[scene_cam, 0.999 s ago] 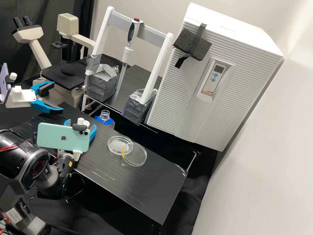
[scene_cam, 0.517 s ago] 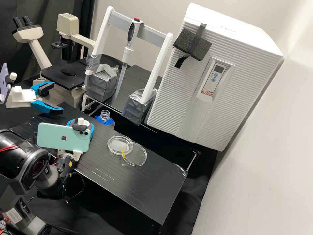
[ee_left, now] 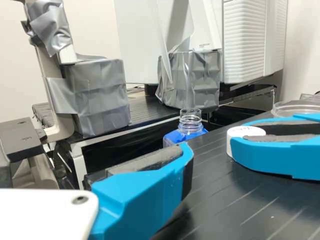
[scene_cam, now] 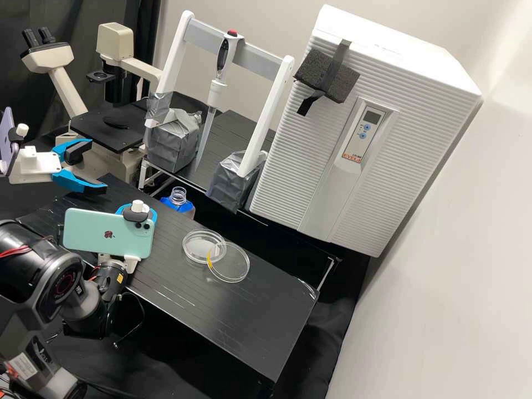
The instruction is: Close the bottle
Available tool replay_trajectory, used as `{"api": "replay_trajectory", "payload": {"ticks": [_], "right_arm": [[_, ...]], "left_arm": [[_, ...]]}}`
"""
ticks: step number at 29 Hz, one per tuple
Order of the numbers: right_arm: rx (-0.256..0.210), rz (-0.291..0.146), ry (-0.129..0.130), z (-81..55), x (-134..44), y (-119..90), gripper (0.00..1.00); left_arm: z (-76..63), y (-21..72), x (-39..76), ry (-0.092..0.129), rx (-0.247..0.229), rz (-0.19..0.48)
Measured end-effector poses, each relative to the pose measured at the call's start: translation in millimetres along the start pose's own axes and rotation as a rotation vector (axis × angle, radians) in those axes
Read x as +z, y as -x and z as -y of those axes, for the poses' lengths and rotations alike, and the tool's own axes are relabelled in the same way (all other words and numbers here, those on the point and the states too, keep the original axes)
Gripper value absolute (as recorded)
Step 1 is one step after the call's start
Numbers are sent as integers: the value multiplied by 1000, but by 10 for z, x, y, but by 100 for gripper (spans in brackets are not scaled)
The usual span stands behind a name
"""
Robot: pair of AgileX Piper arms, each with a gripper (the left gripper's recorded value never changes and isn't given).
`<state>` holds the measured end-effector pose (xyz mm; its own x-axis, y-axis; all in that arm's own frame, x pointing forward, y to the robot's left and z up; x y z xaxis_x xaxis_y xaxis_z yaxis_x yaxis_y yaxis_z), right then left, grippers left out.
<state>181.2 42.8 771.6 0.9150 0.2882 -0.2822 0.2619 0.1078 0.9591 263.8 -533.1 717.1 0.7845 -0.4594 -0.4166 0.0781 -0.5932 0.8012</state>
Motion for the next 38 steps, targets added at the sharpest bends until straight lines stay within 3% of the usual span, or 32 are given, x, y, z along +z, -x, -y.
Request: {"api": "replay_trajectory", "payload": {"ticks": [9,20,24,28,38], "right_arm": [[-2,-3,4,-20,-17,-51,0],[122,-2,83,-249,-63,-376,0],[155,-9,108,-306,-95,-571,0],[159,-17,126,-316,-108,-729,0],[133,32,117,-312,-28,-904,0]], "left_arm": [[-3,-1,-7,6,4,-10],[40,28,-14,15,-12,-21],[74,46,-14,16,-25,-24],[109,67,-14,20,-39,-26],[109,67,-14,20,-39,-26]]}}
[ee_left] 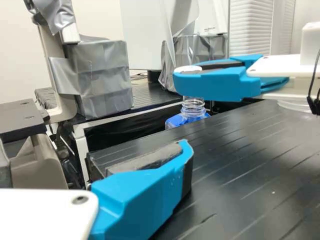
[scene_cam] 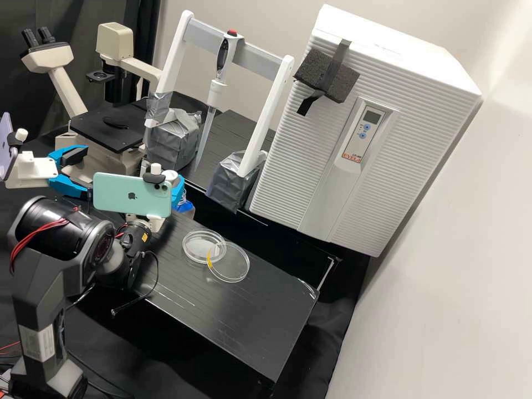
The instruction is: Close the bottle
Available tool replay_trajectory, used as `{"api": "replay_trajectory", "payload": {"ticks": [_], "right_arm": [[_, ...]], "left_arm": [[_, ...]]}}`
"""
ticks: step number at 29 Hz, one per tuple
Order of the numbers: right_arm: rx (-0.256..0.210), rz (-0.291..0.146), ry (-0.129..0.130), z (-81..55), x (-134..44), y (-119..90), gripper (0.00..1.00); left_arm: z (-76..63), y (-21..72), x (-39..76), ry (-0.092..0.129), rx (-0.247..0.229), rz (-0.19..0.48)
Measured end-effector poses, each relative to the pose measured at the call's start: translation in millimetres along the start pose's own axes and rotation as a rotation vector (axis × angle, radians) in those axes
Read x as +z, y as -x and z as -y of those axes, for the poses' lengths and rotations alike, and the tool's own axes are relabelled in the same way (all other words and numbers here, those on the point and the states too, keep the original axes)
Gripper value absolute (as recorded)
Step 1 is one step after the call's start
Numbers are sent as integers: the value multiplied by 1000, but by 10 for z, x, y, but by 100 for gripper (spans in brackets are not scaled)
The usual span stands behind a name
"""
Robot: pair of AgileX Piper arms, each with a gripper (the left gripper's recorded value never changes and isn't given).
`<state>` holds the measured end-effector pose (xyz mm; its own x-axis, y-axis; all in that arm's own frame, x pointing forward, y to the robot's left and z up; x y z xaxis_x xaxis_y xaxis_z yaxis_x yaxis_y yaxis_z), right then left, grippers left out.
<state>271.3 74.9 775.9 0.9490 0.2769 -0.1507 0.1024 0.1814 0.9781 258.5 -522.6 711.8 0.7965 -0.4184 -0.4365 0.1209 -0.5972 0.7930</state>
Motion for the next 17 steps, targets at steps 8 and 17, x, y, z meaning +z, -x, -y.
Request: {"api": "replay_trajectory", "payload": {"ticks": [8,17], "right_arm": [[-6,40,-4,18,98,-14,0],[-8,52,-9,38,131,-35,0]], "left_arm": [[-4,-4,0,0,2,0],[-4,-4,0,0,2,0]]}}
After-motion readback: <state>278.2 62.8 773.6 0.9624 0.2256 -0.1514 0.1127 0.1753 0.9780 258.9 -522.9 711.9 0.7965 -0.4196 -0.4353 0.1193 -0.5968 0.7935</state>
